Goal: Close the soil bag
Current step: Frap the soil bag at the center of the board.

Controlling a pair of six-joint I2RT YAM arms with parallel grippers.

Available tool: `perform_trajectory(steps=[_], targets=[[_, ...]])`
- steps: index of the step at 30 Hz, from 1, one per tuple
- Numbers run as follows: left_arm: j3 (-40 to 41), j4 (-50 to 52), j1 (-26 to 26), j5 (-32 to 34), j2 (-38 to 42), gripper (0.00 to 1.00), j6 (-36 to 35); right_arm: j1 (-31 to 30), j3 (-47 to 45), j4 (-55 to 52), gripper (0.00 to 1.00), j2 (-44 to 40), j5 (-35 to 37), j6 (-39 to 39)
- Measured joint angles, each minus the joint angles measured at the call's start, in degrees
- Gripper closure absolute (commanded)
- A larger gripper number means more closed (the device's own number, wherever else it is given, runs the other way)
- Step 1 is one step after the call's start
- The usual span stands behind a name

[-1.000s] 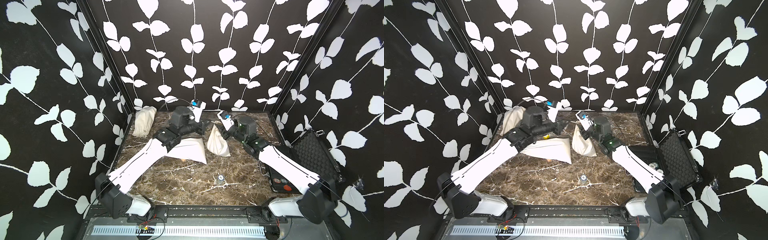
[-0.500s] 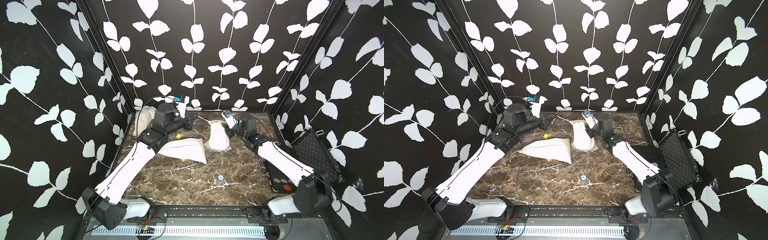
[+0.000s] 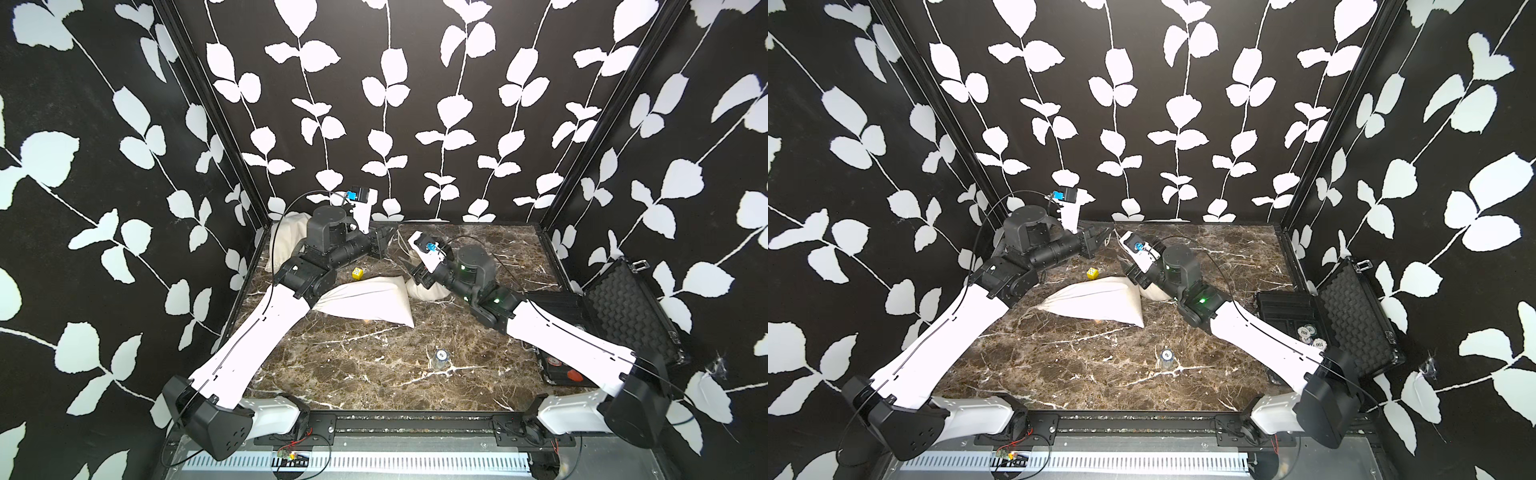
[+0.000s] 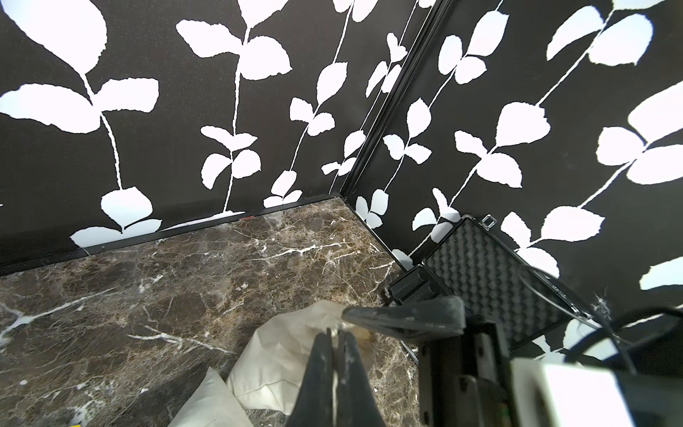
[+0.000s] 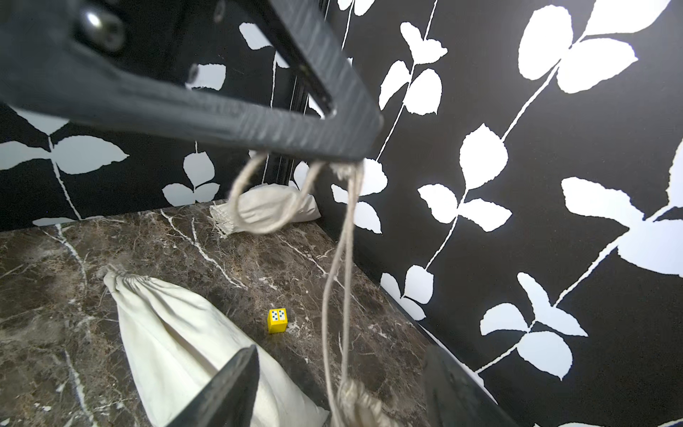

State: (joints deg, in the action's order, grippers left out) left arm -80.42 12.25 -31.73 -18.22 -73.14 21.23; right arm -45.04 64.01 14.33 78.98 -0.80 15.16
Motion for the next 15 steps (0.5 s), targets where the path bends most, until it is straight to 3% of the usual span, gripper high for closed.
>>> perform_trajectory(steps=[4,12,15], targets=[[0.0,0.0,0.0,-0.3,0.3,1.0,0.2,-0.1,1.9,0.1,0.38,3.2,1.0,0.8],[0.0,0.4,0.0,-1.7,2.2,1.0,0.7,-0.3,3.9,0.3,0.76,7.2,10.0,2.1],[0.1,2.0,0.2,-0.2,4.4,1.0,0.2,0.1,4.2,0.0,0.82,8.1,14.7,3.7]])
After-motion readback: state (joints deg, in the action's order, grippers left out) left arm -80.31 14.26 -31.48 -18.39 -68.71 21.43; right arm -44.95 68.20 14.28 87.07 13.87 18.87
